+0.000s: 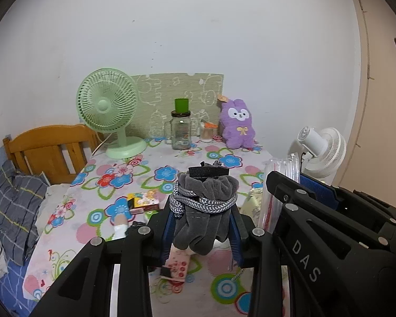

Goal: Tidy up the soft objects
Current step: 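Carry the grey knit item and plastic sleeve in both tools to the yellow gift box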

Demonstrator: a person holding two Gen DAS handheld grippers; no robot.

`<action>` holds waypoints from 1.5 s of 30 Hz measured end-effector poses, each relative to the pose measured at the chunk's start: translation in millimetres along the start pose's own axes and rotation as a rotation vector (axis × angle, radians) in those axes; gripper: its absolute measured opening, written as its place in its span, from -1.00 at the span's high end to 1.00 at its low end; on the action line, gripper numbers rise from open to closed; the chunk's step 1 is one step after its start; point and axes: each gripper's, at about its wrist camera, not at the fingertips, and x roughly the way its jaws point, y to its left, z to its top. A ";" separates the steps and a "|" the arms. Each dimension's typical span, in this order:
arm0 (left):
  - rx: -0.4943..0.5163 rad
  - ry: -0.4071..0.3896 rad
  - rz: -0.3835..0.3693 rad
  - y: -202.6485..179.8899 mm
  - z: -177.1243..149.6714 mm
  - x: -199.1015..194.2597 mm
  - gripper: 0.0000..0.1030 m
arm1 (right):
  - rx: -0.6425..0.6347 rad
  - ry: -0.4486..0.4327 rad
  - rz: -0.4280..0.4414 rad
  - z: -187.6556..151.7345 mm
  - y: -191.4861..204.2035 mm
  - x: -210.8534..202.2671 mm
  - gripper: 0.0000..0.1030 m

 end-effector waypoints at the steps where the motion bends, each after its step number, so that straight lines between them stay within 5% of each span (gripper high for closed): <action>1: 0.001 0.002 -0.005 -2.8 1.0 1.6 0.31 | 0.001 -0.001 -0.003 0.8 -3.9 0.0 0.52; 31: 0.077 0.053 -0.198 -93.3 12.7 53.2 0.30 | 0.065 -0.001 -0.155 9.2 -102.3 16.7 0.52; 45: 0.127 0.156 -0.252 -127.2 4.8 89.2 0.26 | 0.098 0.067 -0.209 -1.2 -140.2 41.2 0.52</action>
